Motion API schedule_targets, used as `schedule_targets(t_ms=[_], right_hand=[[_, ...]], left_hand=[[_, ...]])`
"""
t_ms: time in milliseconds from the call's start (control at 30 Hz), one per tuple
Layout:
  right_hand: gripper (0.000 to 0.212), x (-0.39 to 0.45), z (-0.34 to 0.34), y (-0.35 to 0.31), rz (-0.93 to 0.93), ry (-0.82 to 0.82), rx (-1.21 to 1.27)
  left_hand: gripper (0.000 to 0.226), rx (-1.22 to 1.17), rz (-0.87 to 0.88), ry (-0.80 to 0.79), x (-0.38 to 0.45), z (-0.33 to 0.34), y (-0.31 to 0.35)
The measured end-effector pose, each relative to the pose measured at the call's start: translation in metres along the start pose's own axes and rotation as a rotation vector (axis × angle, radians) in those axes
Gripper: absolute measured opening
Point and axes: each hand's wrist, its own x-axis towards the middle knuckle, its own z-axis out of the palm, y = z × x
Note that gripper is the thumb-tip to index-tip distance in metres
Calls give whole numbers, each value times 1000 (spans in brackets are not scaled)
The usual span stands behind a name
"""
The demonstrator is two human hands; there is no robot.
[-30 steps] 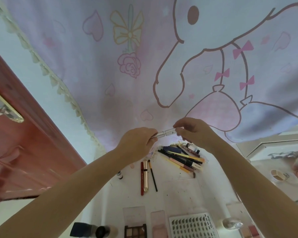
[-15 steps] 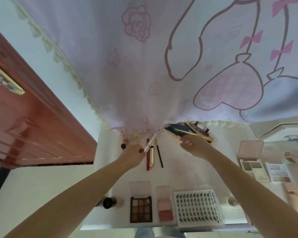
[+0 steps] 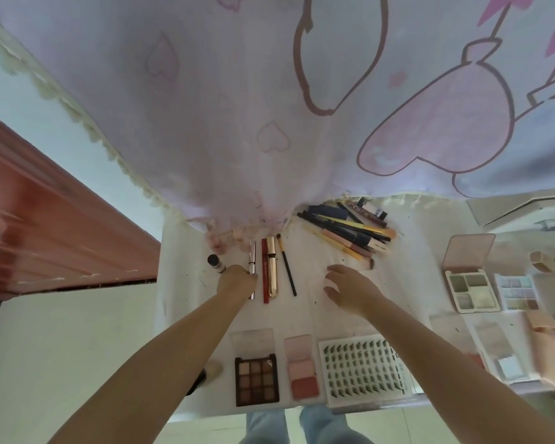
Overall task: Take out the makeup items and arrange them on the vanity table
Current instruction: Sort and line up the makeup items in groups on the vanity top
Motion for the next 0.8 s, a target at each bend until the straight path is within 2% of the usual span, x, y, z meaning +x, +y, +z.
schedule_targets(t_ms=[133, 267, 333, 400, 467, 567, 700, 800], right_hand=[[43, 0, 5, 3, 8, 20, 13], [41, 1, 4, 7, 3, 44, 79], [36, -1, 0, 14, 20, 197, 133], [31, -2, -6, 24, 57, 457, 70], [28, 2, -14, 34, 155, 572, 36], [26, 13, -21, 39, 249, 476, -53], [24, 24, -19, 40, 250, 423, -99], [22, 29, -22, 39, 272, 363, -142]], left_hand=[[23, 13, 40, 36, 7, 7, -1], [34, 15, 83, 78, 7, 13, -5], [29, 14, 104, 88, 4, 14, -6], [19, 15, 148, 101, -2, 13, -6], [22, 66, 212, 127, -9, 12, -4], [25, 177, 329, 175, -19, 11, 0], [25, 264, 459, 213, -27, 11, 7], [24, 310, 487, 220, -30, 11, 11]])
